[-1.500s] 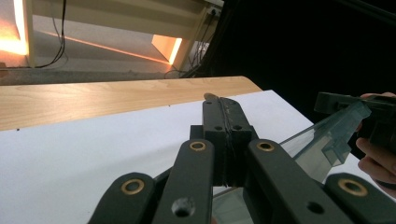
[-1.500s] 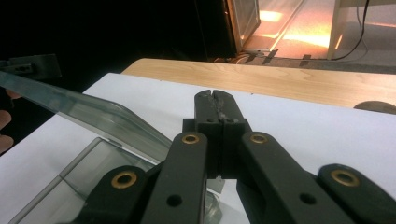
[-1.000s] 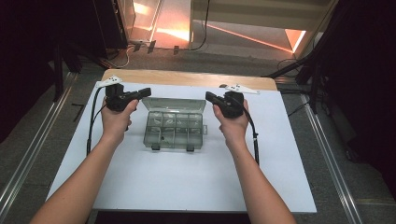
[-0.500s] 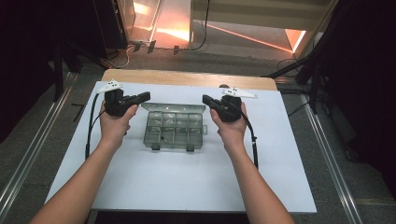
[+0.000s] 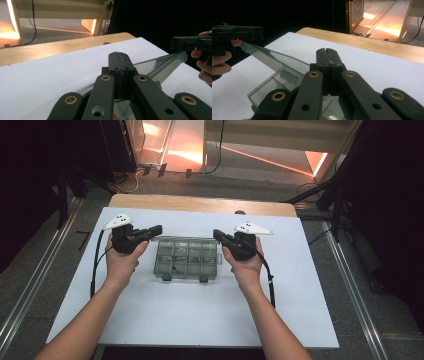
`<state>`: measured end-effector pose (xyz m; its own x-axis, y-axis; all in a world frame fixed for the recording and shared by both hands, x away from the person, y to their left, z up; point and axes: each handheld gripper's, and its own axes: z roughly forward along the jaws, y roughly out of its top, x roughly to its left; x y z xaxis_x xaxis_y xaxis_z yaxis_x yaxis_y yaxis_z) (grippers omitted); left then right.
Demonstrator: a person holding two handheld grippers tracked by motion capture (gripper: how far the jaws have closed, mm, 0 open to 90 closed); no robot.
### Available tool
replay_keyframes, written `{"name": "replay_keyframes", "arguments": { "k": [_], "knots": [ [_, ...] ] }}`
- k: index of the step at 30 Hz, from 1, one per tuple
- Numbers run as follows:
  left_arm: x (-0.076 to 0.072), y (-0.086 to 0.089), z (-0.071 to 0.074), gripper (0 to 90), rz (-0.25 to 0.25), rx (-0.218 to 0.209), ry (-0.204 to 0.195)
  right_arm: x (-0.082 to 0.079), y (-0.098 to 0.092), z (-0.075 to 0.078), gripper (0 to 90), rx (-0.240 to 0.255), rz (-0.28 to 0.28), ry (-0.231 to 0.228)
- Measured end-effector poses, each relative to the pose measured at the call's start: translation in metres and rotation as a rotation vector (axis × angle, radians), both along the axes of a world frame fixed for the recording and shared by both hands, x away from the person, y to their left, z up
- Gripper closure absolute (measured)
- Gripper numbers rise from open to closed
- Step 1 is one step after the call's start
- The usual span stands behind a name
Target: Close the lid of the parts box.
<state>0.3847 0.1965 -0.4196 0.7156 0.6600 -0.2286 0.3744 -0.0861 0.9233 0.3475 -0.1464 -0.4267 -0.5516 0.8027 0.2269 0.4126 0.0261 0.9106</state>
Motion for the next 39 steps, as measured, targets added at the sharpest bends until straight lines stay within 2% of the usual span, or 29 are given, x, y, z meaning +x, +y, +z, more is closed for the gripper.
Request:
{"name": "replay_keyframes", "arguments": {
  "k": [9, 20, 25, 33, 39],
  "knots": [
    [-0.015, 0.001, -0.004, 89.9, -0.011, 0.005, -0.018, -0.012, 0.003, -0.003, 90.0, -0.023, 0.007, -0.020],
    [-0.028, 0.002, -0.017, 89.7, -0.022, 0.029, -0.029, -0.022, 0.002, -0.017, 90.0, -0.038, 0.005, -0.016],
    [-0.034, 0.001, -0.023, 89.8, -0.025, 0.039, -0.053, -0.028, 0.001, -0.022, 90.0, -0.039, 0.007, -0.023],
    [-0.041, 0.001, -0.032, 89.9, -0.023, 0.037, -0.055, -0.036, 0.003, -0.031, 90.0, -0.046, 0.016, -0.033],
    [-0.047, 0.001, -0.038, 89.9, -0.018, 0.052, -0.066, -0.042, 0.002, -0.036, 90.0, -0.036, 0.018, -0.034]
  ]
}}
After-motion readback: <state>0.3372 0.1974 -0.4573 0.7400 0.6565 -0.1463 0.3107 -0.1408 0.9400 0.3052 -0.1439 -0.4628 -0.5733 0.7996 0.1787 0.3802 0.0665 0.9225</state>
